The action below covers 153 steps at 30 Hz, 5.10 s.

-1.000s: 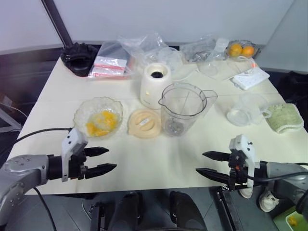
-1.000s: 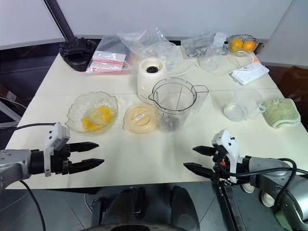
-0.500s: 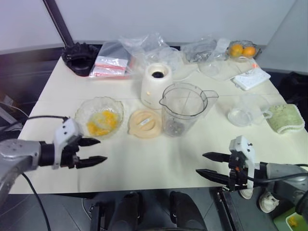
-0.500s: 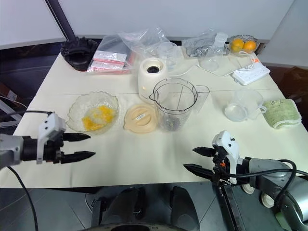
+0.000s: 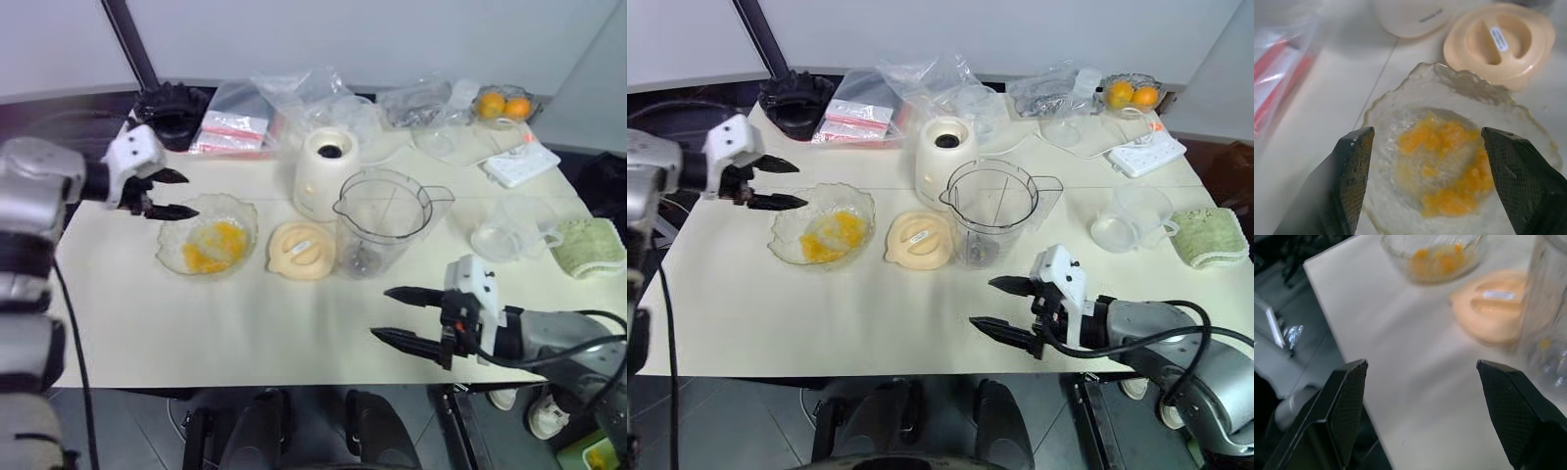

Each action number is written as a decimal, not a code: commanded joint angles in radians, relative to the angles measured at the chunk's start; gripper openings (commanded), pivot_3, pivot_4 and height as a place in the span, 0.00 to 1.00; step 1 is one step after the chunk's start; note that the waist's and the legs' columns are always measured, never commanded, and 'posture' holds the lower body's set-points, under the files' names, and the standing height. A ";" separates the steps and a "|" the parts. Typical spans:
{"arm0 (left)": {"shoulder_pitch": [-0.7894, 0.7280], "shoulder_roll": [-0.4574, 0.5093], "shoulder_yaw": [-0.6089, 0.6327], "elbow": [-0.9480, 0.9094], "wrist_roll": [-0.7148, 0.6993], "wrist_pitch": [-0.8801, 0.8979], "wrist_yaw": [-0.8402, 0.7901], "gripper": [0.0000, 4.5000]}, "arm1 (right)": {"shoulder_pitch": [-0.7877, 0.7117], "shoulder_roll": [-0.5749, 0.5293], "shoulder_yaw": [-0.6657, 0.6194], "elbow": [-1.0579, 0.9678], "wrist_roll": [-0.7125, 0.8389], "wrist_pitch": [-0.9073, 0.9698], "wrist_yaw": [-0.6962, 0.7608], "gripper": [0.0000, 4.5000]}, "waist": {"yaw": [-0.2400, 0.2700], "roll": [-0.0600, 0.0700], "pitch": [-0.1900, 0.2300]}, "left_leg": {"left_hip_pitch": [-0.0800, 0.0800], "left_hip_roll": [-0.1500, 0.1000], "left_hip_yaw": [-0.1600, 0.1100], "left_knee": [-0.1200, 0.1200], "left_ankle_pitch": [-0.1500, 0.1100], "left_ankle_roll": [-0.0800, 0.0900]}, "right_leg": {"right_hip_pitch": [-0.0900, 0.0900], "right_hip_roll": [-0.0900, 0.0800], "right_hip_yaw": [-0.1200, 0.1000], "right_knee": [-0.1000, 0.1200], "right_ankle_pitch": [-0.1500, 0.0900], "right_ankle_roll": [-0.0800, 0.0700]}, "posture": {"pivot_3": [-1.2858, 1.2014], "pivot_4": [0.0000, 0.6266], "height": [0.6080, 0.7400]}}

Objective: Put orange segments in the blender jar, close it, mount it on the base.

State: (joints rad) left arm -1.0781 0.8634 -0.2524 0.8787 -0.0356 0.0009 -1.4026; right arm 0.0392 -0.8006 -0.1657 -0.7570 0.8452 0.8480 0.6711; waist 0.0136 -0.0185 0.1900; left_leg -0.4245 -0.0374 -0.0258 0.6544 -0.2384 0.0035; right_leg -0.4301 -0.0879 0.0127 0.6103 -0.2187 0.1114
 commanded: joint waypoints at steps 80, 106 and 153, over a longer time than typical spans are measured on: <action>-0.290 -0.228 0.023 0.483 0.397 -0.068 -0.018 0.01 | -0.059 -0.001 0.040 -0.060 0.142 -0.013 -0.278 0.83 | -0.001 -0.006 0.000 | -0.001 0.000 0.000 0.014 -0.003 0.006 | 0.002 0.000 0.000 0.007 0.005 0.009 | 0.52 0.24 1.00; -0.264 -0.071 0.365 0.389 0.030 0.315 -0.149 0.01 | -0.022 -0.054 -0.145 -0.120 0.222 -0.007 -0.307 0.83 | -0.002 -0.006 0.000 | -0.001 0.000 -0.001 0.014 -0.003 0.006 | 0.002 0.000 0.001 0.009 0.005 0.010 | 0.52 0.24 1.00; -0.536 -0.759 0.173 0.400 0.123 -0.004 0.010 0.85 | 0.217 0.005 -0.343 -0.149 0.265 -0.118 -0.459 0.83 | 0.000 -0.007 -0.001 | -0.001 -0.001 0.000 0.014 -0.003 0.006 | 0.003 0.001 0.003 0.008 0.006 0.011 | 0.52 0.24 1.00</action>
State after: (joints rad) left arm -1.5788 0.0908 -0.0908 1.3066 0.1001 0.0066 -1.3857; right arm 0.2630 -0.7966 -0.4976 -0.8918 1.1152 0.7542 0.2106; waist 0.0140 -0.0259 0.1890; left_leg -0.4251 -0.0384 -0.0258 0.6689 -0.2419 0.0097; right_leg -0.4269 -0.0871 0.0156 0.6187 -0.2128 0.1226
